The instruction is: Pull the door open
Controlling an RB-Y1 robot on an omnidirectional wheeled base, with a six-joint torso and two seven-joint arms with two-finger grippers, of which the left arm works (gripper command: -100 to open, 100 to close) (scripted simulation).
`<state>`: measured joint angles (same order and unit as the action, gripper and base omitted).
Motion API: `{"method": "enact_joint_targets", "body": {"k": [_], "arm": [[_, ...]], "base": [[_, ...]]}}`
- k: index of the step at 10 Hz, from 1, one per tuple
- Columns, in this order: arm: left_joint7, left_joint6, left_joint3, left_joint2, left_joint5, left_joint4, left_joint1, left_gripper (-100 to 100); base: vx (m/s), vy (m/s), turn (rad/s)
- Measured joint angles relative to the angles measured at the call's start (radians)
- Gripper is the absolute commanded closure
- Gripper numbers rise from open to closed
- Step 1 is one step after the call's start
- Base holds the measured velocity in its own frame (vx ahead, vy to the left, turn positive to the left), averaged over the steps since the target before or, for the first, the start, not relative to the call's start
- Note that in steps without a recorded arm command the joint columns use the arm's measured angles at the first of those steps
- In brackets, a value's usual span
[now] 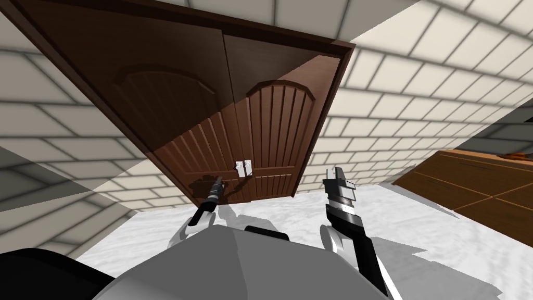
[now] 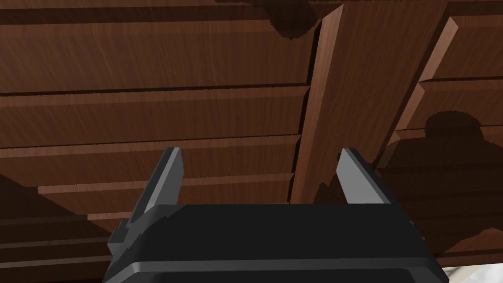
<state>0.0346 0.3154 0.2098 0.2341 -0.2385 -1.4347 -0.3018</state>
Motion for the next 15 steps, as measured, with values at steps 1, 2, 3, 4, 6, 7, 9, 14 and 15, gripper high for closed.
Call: {"method": "enact_joint_targets", "body": {"k": [1, 2, 3, 4, 6, 7, 9, 14, 15], "arm": [[0.0, 0.0, 0.016, 0.007, -0.002, 0.013, -0.003, -100], [0.0, 0.008, 0.028, 0.012, -0.003, 0.034, -0.004, -100], [-0.002, 0.01, 0.035, 0.011, -0.003, 0.041, 0.0, -100], [-0.005, 0.008, 0.035, 0.007, -0.001, 0.041, 0.007, -100], [-0.008, 0.009, 0.023, -0.002, 0.002, 0.04, 0.027, -100], [-0.009, 0.009, 0.013, -0.008, 0.005, 0.036, 0.039, -100], [-0.007, 0.003, -0.008, -0.014, 0.007, 0.032, 0.074, -100], [-0.007, 0.003, -0.008, -0.013, 0.007, 0.031, 0.075, 100], [-0.007, 0.003, -0.007, -0.013, 0.007, 0.032, 0.074, 100]], "base": [[0.09, 0.102, 0.06], [0.147, 0.105, 0.011], [0.181, 0.073, -0.06], [0.183, 0.048, -0.066], [0.182, -0.013, -0.123], [0.186, -0.044, -0.12], [0.161, -0.052, -0.124], [-0.023, 0.009, 0.011], [0.0, 0.0, 0.0]]}}
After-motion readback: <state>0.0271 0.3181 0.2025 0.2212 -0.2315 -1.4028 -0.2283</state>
